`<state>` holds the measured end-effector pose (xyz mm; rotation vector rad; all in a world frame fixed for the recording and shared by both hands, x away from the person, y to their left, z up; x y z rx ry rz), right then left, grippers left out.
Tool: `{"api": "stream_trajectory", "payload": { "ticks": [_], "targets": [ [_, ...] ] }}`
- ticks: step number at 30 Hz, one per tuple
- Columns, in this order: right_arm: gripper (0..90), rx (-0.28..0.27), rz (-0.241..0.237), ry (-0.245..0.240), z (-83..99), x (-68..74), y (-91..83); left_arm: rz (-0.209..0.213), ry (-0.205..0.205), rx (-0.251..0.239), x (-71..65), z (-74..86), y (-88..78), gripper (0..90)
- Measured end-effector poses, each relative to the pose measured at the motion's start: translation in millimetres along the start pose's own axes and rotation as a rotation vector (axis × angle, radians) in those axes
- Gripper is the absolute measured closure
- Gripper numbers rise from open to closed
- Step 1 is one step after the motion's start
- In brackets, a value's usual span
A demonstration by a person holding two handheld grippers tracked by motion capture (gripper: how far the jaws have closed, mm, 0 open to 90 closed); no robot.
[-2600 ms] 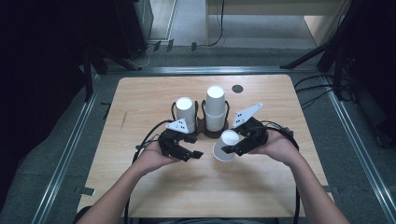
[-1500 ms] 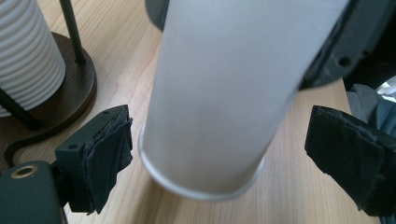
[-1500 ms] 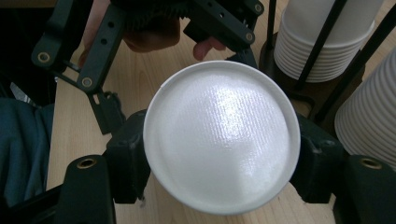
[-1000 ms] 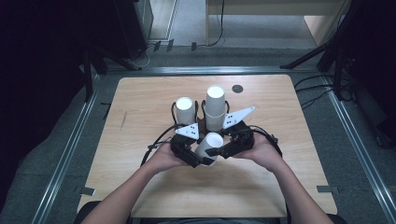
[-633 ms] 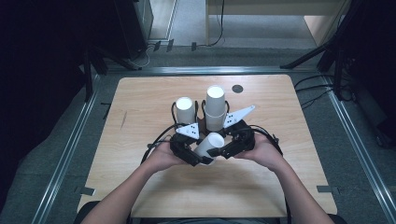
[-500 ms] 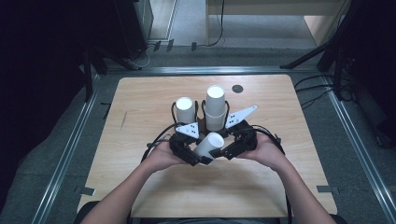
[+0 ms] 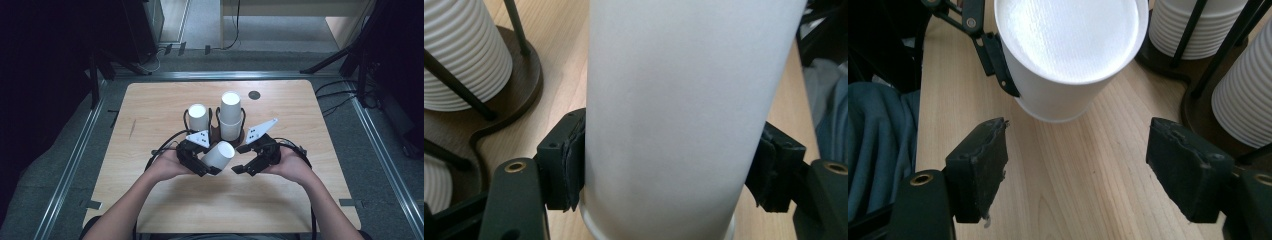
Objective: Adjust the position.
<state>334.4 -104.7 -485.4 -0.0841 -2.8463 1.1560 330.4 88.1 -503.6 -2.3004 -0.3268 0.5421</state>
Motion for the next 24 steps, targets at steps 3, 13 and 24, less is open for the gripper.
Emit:
{"api": "stream_trajectory", "payload": {
  "ticks": [3, 13, 24],
  "targets": [
    [24.8, 0.009, 0.009, 0.0, 4.3, 0.9, 3.8, -0.007, 0.007, 0.021, -0.3, -0.6, 0.0, 29.2],
    [24.7, 0.036, 0.019, -0.026, 7.0, 1.6, 15.4, -0.046, 0.024, 0.092, 2.9, -1.3, -5.7, 29.2],
    [24.7, 0.023, 0.04, -0.042, 5.1, 1.3, 15.3, -0.066, 0.052, 0.165, 6.9, -2.4, -3.8, 29.2]
  ]
}}
Point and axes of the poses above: each handheld gripper's, and its own axes: y roughly forward along the jaws, z roughly out of its underside, x roughly to its left, the point moved 4 cm from there along y, roughly forward along the jaws, and after that the axes turned 12 degrees about -y, right-handed, at the moved point
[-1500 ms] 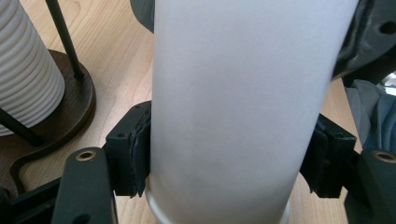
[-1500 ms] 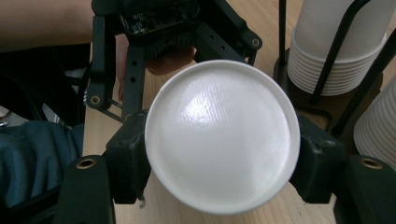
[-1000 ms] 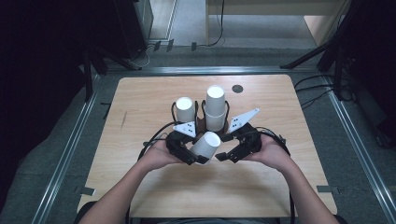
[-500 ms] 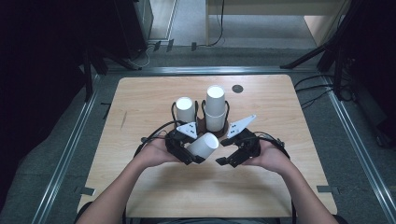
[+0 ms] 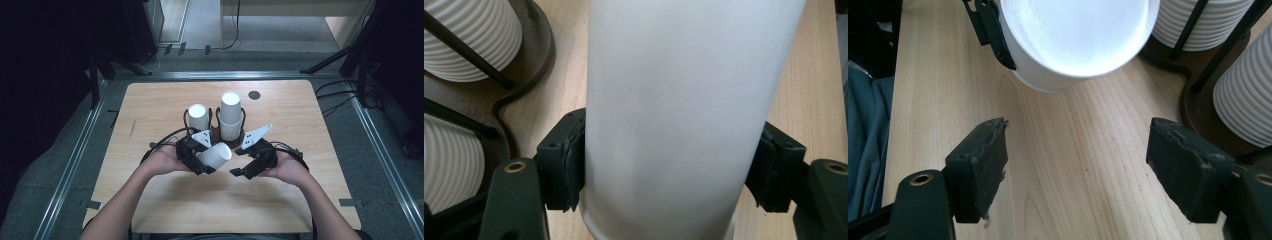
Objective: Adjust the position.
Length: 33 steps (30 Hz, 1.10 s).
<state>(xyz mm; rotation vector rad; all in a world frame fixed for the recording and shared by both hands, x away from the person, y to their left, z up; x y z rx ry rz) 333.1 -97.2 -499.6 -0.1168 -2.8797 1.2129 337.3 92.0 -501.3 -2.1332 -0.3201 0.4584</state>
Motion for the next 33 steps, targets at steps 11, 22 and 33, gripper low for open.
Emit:
{"api": "stream_trajectory", "payload": {
  "ticks": [11, 22, 33],
  "targets": [
    [24.7, -0.02, -0.005, -0.018, -6.1, -1.3, 4.8, -0.028, 0.038, 0.072, -2.2, 0.0, 14.0, 29.1],
    [24.7, -0.019, -0.036, -0.053, -14.3, 5.0, 11.8, 0.026, 0.081, 0.101, -15.5, -3.3, 28.4, 28.5],
    [33.5, -0.007, -0.086, -0.06, -16.0, 8.2, 16.1, 0.044, 0.099, 0.098, -19.1, -3.8, 30.1, 27.8]
  ]
}}
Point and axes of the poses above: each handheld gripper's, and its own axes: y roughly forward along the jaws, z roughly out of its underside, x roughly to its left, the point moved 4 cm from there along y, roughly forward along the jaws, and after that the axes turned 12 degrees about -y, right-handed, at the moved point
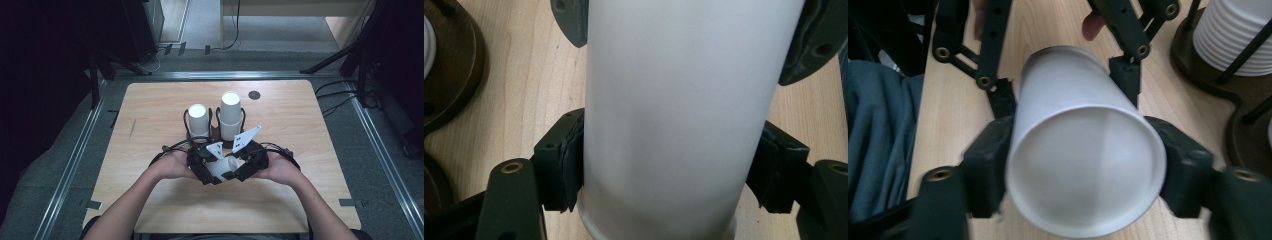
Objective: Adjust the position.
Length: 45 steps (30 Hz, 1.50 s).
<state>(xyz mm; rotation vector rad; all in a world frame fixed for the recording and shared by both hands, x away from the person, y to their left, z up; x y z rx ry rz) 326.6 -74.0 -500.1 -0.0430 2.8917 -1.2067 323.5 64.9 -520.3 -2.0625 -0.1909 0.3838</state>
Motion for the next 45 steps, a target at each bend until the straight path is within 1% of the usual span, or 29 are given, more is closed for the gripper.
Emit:
{"api": "stream_trajectory", "payload": {
  "ticks": [3, 6, 8, 10, 11, 12, 14, 16, 21, 23, 24, 26, 27, 29, 31, 32, 33, 34, 36, 38, 40, 42, 44, 45],
  "targets": [
    [33.9, 0.005, -0.005, 0.015, 0.0, 0.0, -0.1, 0.006, -0.001, 0.003, 0.2, 0.2, -0.2, 27.5],
    [34.1, 0.009, -0.015, 0.019, -0.4, 0.6, 0.5, 0.016, 0.015, 0.01, 0.6, 1.3, 0.2, 26.6],
    [34.0, 0.015, -0.012, 0.021, -1.3, 1.6, 0.9, 0.007, 0.028, -0.008, -0.2, 2.7, -0.3, 24.9],
    [34.0, 0.006, -0.007, 0.008, -2.3, 1.3, 0.3, -0.007, 0.014, -0.024, 0.1, 2.9, -1.3, 16.2],
    [34.0, 0.003, -0.008, 0.01, -2.8, 1.8, -0.1, -0.02, -0.007, -0.036, 1.1, 2.7, -2.0, 12.4],
    [34.0, -0.001, -0.002, 0.007, -3.0, 1.5, -1.9, -0.02, -0.01, -0.048, 1.7, 2.9, -3.0, 11.8],
    [33.9, -0.005, 0.002, 0.013, -3.0, 1.6, -4.8, -0.023, -0.034, -0.069, 3.2, 2.7, -5.4, 8.6],
    [33.9, -0.01, 0.009, 0.017, -2.2, 0.7, -7.1, -0.016, -0.057, -0.102, 4.6, 2.3, -8.1, 8.3],
    [33.8, -0.022, 0.024, 0.024, 0.1, -1.6, -13.3, -0.029, -0.081, -0.176, 6.7, 2.1, -15.5, 7.5],
    [33.7, -0.034, 0.028, 0.03, 0.3, -2.6, -15.8, -0.017, -0.099, -0.205, 7.9, 2.8, -18.4, 7.5],
    [33.7, -0.038, 0.031, 0.03, 0.4, -3.0, -17.1, -0.02, -0.102, -0.214, 8.1, 3.1, -19.3, 7.5],
    [33.7, -0.047, 0.037, 0.031, 0.9, -3.8, -19.7, -0.013, -0.12, -0.235, 8.8, 3.9, -21.5, 7.0],
    [33.7, -0.052, 0.04, 0.034, 1.0, -4.1, -20.8, -0.009, -0.135, -0.244, 8.9, 4.1, -21.6, 4.3],
    [33.7, -0.063, 0.04, 0.036, 1.4, -4.8, -23.5, -0.012, -0.135, -0.253, 9.2, 5.5, -22.2, 3.3],
    [33.7, -0.075, 0.046, 0.04, 1.4, -5.5, -26.6, -0.004, -0.141, -0.269, 8.3, 6.2, -22.7, 3.0],
    [33.7, -0.081, 0.048, 0.041, 1.3, -5.6, -28.2, -0.008, -0.142, -0.278, 8.2, 6.4, -23.1, 2.3],
    [33.7, -0.083, 0.051, 0.04, 1.3, -6.1, -29.3, -0.01, -0.145, -0.295, 8.1, 6.6, -23.8, 2.3],
    [33.7, -0.085, 0.051, 0.041, 1.6, -6.1, -30.6, 0.001, -0.155, -0.312, 7.6, 6.7, -24.2, 2.3],
    [33.6, -0.094, 0.052, 0.045, 1.8, -6.4, -32.9, -0.006, -0.154, -0.333, 6.9, 7.2, -25.4, 2.3],
    [33.6, -0.105, 0.05, 0.048, 1.3, -6.8, -35.2, -0.001, -0.159, -0.348, 6.6, 7.7, -25.5, 2.4],
    [33.6, -0.116, 0.049, 0.048, 0.4, -7.2, -36.7, -0.003, -0.159, -0.346, 6.6, 8.3, -25.0, 2.5],
    [33.6, -0.128, 0.047, 0.044, -0.9, -7.7, -38.0, -0.001, -0.164, -0.359, 6.1, 8.5, -24.0, 2.5],
    [33.6, -0.134, 0.052, 0.039, -2.8, -7.7, -39.3, 0.014, -0.17, -0.378, 5.5, 8.0, -23.7, 3.3],
    [33.6, -0.138, 0.054, 0.035, -3.5, -8.0, -39.5, 0.024, -0.176, -0.397, 4.8, 7.3, -24.0, 4.0]
  ]
}}
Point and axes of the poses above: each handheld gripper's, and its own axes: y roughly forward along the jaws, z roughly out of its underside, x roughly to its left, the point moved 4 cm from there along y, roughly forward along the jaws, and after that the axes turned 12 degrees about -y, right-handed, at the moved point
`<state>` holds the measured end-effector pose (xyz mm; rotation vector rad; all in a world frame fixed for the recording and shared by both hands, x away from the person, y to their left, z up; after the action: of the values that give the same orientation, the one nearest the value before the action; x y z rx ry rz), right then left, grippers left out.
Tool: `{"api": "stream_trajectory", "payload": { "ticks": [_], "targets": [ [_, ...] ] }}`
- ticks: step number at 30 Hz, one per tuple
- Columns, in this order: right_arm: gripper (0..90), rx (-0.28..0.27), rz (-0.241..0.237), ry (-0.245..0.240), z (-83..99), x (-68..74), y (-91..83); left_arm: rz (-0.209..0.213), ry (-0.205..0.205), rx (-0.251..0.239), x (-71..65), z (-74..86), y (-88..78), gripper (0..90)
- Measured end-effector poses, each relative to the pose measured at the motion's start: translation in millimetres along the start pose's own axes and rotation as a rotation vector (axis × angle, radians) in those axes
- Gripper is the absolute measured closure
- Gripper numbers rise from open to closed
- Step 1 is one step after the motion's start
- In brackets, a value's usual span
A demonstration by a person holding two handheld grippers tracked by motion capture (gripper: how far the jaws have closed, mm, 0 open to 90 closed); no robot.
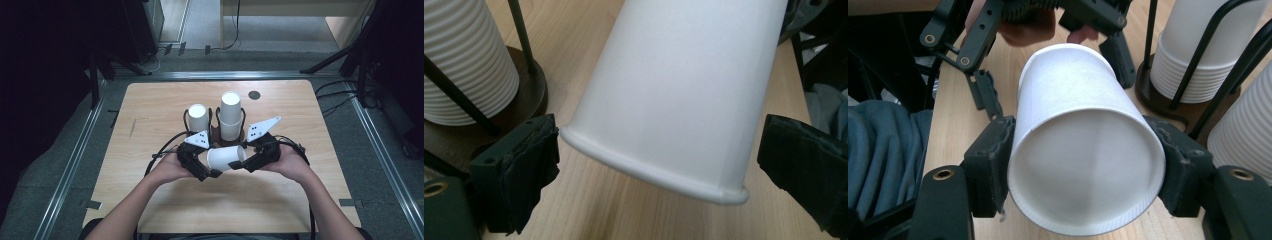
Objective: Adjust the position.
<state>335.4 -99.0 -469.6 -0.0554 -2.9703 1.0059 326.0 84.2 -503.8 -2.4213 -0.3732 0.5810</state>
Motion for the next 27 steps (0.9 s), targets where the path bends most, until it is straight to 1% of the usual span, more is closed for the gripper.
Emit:
{"api": "stream_trajectory", "payload": {
  "ticks": [1, 3, 6, 8, 9, 10, 11, 13, 16, 17, 18, 19, 20, 21, 22, 27],
  "targets": [
    [33.7, -0.002, -0.004, 0.002, -1.2, 0.3, -0.4, 0.017, -0.012, -0.018, -0.2, -0.9, -0.5, 4.4],
    [33.7, -0.02, -0.011, 0.003, -4.2, 0.8, -1.2, 0.027, -0.019, -0.041, -0.7, -2.1, -1.0, 5.7],
    [33.6, -0.045, -0.023, 0.002, -7.2, 1.3, -2.2, 0.038, -0.012, -0.06, -1.9, -2.8, -2.4, 7.2],
    [33.6, -0.055, -0.033, 0.006, -7.9, 1.5, -2.1, 0.042, 0.011, -0.075, -3.4, -2.4, -4.4, 14.8],
    [33.7, -0.058, -0.041, 0.007, -8.0, 1.6, -2.2, 0.041, 0.023, -0.073, -4.1, -2.2, -4.9, 16.2],
    [33.8, -0.065, -0.045, 0.008, -8.1, 1.7, -2.4, 0.03, 0.049, -0.082, -5.0, -1.8, -6.3, 17.5],
    [33.9, -0.069, -0.049, 0.008, -8.0, 1.7, -2.7, 0.029, 0.056, -0.082, -5.3, -1.8, -7.1, 18.6],
    [34.1, -0.073, -0.054, 0.014, -7.7, 1.4, -3.1, 0.031, 0.055, -0.08, -5.3, -1.9, -7.5, 20.6],
    [33.8, -0.07, -0.056, 0.009, -6.8, 0.9, -3.3, 0.032, 0.054, -0.061, -5.2, -2.5, -6.7, 22.7],
    [31.1, -0.072, -0.055, 0.016, -6.5, 0.6, -3.2, 0.024, 0.055, -0.05, -4.6, -2.7, -6.8, 23.0],
    [25.1, -0.078, -0.048, 0.024, -6.4, -0.1, -3.4, 0.016, 0.055, -0.045, -3.8, -2.9, -7.3, 23.0],
    [22.4, -0.078, -0.049, 0.035, -6.3, -0.4, -3.2, 0.016, 0.047, -0.04, -2.3, -2.9, -8.9, 23.1],
    [22.4, -0.069, -0.046, 0.044, -5.5, -1.1, -3.4, 0.003, 0.045, -0.04, -0.7, -3.0, -11.2, 23.1],
    [22.4, -0.062, -0.05, 0.036, -4.5, -1.1, -3.7, -0.001, 0.038, -0.041, 0.3, -2.8, -12.8, 23.3],
    [22.4, -0.054, -0.05, 0.031, -3.6, -0.8, -3.5, 0.004, 0.024, -0.039, 1.2, -2.4, -15.1, 23.3],
    [22.4, 0.036, -0.032, 0.017, 4.6, 0.1, 3.2, -0.009, 0.006, -0.001, 4.3, 0.0, -23.1, 23.3]
  ]
}}
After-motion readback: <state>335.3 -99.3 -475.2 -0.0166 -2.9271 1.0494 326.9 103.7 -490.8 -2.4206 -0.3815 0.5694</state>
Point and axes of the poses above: each handheld gripper's, and its own axes: y roughly forward along the jaws, z roughly out of its underside, x roughly to its left, the point moved 4 cm from there along y, roughly forward along the jaws, and after that the axes turned 12 degrees about -y, right-handed, at the moved point
